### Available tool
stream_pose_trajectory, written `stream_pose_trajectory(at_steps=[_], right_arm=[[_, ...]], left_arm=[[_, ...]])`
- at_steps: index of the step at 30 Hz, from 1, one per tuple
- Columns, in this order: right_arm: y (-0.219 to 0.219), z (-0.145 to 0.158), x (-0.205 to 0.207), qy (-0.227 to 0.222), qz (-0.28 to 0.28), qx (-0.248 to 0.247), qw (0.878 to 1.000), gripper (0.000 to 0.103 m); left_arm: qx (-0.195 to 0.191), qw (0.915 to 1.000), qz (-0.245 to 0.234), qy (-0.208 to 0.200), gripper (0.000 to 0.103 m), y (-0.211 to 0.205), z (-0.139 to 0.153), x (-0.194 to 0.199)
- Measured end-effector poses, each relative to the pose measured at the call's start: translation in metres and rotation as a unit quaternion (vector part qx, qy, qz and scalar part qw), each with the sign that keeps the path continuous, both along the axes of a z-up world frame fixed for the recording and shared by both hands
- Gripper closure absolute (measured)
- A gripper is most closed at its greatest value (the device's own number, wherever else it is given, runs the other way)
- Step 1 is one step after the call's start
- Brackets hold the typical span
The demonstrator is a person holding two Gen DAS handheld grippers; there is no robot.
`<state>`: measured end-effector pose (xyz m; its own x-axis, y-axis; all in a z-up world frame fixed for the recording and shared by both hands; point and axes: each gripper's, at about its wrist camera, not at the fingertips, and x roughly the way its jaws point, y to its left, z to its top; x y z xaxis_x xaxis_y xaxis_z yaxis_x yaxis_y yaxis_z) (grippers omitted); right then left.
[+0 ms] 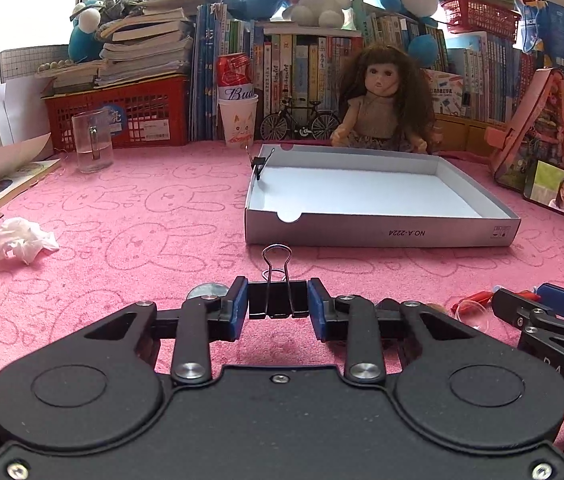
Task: Organize rigid objects
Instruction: 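Carry the binder clip in the left tool while the right tool carries the red crayon into the tray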
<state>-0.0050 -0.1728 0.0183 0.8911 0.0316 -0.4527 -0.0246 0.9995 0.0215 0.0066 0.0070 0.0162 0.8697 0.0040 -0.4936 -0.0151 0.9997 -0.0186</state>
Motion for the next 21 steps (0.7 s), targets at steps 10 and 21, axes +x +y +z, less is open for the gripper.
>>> stream_pose_trajectory(at_steps=[10,21], right_arm=[[-0.013,0.017,0.015,-0.015,-0.001,0.009,1.000,0.053],[-0.042,0.041,0.085,0.014,0.017,0.058,0.998,0.053]], left_arm=[[-0.014,0.9998,-0.016,-0.007,0.073,0.002,0.021,0.018],[-0.040,0.9980,-0.045,0.020,0.073,-0.002,0.046,0.082]])
